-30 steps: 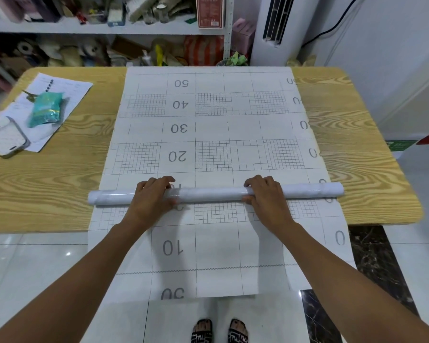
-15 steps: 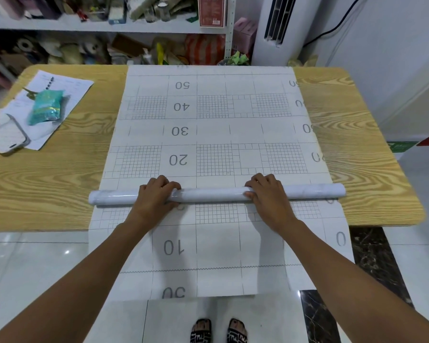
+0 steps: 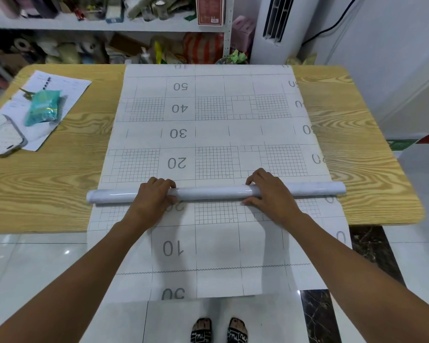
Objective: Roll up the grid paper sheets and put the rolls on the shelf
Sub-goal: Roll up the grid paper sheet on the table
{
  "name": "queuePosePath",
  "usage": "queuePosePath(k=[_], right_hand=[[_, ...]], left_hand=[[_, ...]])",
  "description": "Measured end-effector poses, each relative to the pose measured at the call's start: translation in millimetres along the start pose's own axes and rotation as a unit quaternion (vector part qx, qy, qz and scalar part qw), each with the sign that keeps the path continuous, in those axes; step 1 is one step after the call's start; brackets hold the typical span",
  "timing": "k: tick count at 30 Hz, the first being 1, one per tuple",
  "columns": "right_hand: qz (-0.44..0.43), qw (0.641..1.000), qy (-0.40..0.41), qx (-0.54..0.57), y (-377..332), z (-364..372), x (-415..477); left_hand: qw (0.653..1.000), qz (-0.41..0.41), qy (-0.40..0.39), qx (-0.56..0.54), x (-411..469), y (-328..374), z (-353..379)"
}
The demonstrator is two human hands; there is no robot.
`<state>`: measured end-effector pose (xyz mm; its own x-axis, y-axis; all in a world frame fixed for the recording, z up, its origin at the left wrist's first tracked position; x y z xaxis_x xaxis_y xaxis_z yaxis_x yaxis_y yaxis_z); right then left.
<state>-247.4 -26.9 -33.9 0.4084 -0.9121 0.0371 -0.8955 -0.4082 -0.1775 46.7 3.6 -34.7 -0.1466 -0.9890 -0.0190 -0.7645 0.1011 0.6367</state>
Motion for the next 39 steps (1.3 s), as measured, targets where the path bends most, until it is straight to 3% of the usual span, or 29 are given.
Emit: queuePosePath(k=[10,17,23,32,39], right_hand=[[-0.004,0.999,-0.004,-0.049,2,1,5],[0.005,0.996,-0.019,-0.082,0,4,7],[0.036,0.997,-0.020,-0.064,-9,4,6],[0.017,0.998,0.031,-0.058,-14,5,3],[0.019,0.999,0.013,-0.043,-11,9,3]], left_hand=[[0.999,0.018,0.030,0.010,2,-9,4],[1.000,-0.004,-0.005,0.026,-3,-12,5],[0.998,-0.039,0.052,0.004,4,-16,3],[0.995,0.026,0.069,0.063,-3,-13,1],[0.991,0.048,0.068,0.106,-4,-10,-1]])
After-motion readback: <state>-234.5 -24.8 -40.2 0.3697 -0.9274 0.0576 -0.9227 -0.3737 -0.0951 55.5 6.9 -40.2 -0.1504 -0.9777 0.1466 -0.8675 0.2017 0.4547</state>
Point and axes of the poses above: each hand's wrist, its own x-axis towards the middle knuckle, its own z-axis out of the palm, y = z × x, the point moved 2 cm from there along x, towards the middle knuckle, and after that the axes turned 15 degrees about -x, right-handed, at the moved point
